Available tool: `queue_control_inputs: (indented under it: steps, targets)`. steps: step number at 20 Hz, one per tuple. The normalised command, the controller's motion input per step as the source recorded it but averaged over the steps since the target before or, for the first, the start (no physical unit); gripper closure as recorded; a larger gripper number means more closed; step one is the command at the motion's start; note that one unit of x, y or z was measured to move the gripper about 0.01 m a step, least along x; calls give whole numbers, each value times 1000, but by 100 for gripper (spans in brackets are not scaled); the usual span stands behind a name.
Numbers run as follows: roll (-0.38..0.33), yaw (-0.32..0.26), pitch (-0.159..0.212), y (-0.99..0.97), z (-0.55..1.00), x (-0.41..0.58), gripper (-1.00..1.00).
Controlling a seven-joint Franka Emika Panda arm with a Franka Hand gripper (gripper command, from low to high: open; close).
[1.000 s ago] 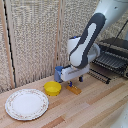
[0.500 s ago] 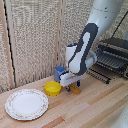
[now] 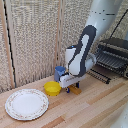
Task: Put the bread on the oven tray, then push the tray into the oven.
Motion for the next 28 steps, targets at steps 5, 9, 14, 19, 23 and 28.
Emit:
queue_control_inputs:
  steps: [5, 9, 14, 19, 23, 28]
  targets:
    - [-18, 41, 16, 186, -7, 5, 100]
    - [-16, 0, 13, 189, 5, 4, 100]
    - [0, -78, 54, 137, 580, 152, 100]
    - [-61, -264, 2, 4, 904, 226, 100]
    - [-61, -245, 31, 0, 997, 303, 100]
    - [-72, -287, 34, 0, 898, 261, 100]
